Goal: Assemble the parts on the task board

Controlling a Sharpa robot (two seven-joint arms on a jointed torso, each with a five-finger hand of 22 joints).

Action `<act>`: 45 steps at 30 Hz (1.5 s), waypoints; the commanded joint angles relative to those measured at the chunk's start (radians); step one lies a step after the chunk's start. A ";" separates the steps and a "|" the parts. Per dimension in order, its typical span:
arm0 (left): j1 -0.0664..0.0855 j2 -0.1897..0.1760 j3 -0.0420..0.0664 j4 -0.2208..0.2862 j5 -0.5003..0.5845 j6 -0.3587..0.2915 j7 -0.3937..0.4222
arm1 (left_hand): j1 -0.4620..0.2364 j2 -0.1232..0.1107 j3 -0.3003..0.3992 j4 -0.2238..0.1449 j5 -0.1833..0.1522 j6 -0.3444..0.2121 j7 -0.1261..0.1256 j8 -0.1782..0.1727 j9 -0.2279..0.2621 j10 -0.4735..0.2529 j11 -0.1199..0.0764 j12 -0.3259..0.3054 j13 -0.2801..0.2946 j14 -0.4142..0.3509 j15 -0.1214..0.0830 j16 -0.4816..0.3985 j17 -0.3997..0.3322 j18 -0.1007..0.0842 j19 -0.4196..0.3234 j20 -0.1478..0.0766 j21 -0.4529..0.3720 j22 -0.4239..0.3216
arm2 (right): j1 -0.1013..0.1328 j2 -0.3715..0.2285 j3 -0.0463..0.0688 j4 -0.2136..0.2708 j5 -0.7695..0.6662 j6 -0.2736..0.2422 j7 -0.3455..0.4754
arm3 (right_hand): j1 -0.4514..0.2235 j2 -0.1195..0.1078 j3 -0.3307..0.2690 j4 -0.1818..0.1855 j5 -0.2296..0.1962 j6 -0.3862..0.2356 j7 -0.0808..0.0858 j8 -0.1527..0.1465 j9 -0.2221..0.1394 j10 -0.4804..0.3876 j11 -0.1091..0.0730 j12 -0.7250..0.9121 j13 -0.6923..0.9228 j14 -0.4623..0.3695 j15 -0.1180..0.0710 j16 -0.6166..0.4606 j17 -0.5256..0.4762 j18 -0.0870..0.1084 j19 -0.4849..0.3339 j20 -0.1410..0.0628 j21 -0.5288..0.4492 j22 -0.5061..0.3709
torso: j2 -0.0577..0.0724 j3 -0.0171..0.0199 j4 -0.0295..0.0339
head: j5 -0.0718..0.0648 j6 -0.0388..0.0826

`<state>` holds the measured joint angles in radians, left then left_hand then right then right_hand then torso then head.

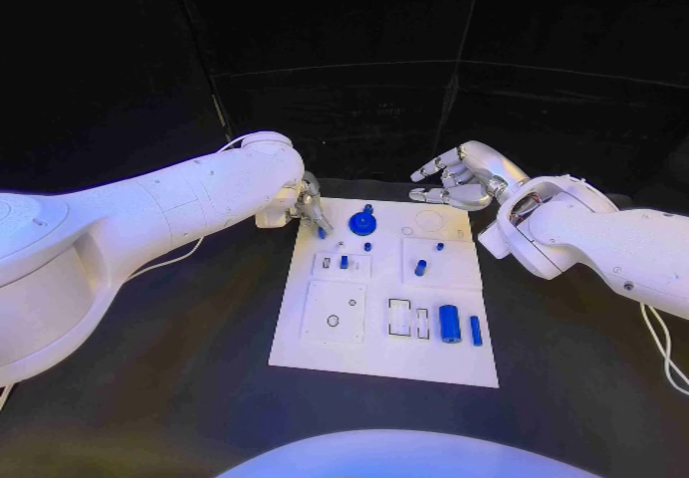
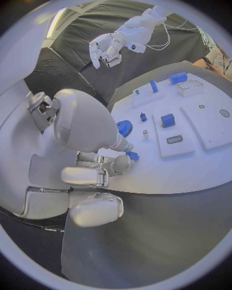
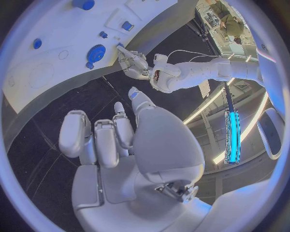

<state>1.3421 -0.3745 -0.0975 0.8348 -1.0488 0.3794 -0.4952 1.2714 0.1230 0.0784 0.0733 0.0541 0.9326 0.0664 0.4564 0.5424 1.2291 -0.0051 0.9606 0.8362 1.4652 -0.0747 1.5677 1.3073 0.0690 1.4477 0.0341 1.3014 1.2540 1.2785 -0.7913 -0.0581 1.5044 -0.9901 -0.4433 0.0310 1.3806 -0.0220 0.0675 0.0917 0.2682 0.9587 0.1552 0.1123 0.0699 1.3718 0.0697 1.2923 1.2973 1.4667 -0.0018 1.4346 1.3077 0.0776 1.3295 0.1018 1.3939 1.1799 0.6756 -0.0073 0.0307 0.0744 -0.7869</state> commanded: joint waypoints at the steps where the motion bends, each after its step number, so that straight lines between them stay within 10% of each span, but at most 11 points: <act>1: 0.001 -0.001 0.000 0.003 -0.003 -0.008 0.021 | 0.045 0.019 0.038 -0.033 -0.004 0.000 -0.009 -0.002 0.002 0.001 -0.012 -0.001 0.000 0.106 -0.002 0.003 0.263 0.007 0.000 0.000 0.000 -0.001 | 0.002 0.001 0.001 0.001 0.002 0.005 0.003 | 0.001 0.002 -0.004 0.001 0.005 -0.001 0.003 0.001 -0.001 -0.005 -0.001 -0.001 0.001 0.051 -0.005 -0.002 0.018 0.006 -0.004 0.002 -0.004 0.000 | 0.000 -0.0005 0.0002 | 0.000 -0.002; 19: 0.012 -0.102 0.004 0.124 0.068 -0.084 0.009 | 0.013 -0.002 0.199 -0.114 -0.006 0.000 -0.009 0.026 0.030 0.024 -0.012 -0.005 -0.004 0.106 -0.002 0.003 0.263 0.007 0.001 -0.002 -0.005 0.000 | 0.002 -0.005 0.001 -0.004 0.002 0.004 0.003 | 0.001 0.002 -0.004 0.001 0.005 -0.001 0.003 0.001 -0.001 -0.005 -0.001 -0.001 0.001 0.051 -0.005 -0.002 0.018 0.006 -0.004 0.002 -0.004 0.000 | -0.001 0.0000 0.0070 | -0.003 -0.004; 29: 0.018 -0.190 0.006 0.277 0.071 -0.204 -0.024 | -0.019 -0.020 0.249 -0.129 -0.006 0.000 -0.012 0.038 0.041 0.042 -0.015 0.014 0.014 0.106 -0.004 0.003 0.263 0.006 0.004 -0.004 -0.003 0.004 | 0.002 -0.008 0.001 -0.007 0.002 0.005 0.004 | 0.001 0.002 -0.004 0.001 0.005 -0.001 0.003 0.001 -0.001 -0.005 -0.001 -0.001 0.001 0.051 -0.005 -0.002 0.018 0.006 -0.004 0.002 -0.004 0.000 | -0.003 -0.0012 0.0090 | 0.004 -0.005; 45: -0.035 -0.303 0.004 0.501 -0.005 -0.372 -0.023 | -0.041 -0.037 0.287 -0.139 -0.006 -0.001 -0.014 0.046 0.048 0.050 -0.017 0.023 0.021 0.106 -0.006 0.003 0.263 0.005 0.008 -0.006 0.001 0.011 | 0.002 -0.011 0.001 -0.013 0.002 0.010 0.004 | 0.001 0.002 -0.004 0.001 0.005 -0.001 0.003 0.001 -0.001 -0.005 -0.001 -0.001 0.001 0.051 -0.005 -0.002 0.018 0.006 -0.004 0.002 -0.004 0.000 | -0.002 -0.0007 0.0108 | 0.019 -0.005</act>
<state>1.3076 -0.6760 -0.0942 1.3270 -1.0225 0.0813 -0.5189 1.2387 0.0832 0.2794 0.0166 0.0449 0.9309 0.0603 0.4981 0.5410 1.2709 -0.0212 0.9805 0.8568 1.4652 -0.0747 1.5677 1.3073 0.0690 1.4512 0.0306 1.3014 1.2640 1.2785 -0.8014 -0.0581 1.4906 -0.9899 -0.4402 0.0306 1.3806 -0.0220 0.0675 0.0917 0.2700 0.9587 0.1553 0.1123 0.0700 1.3718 0.0697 1.2923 1.2974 1.4667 -0.0018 1.4346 1.3074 0.0775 1.3295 0.1018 1.3939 1.1800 0.6734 -0.0088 0.0425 0.0916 -0.7937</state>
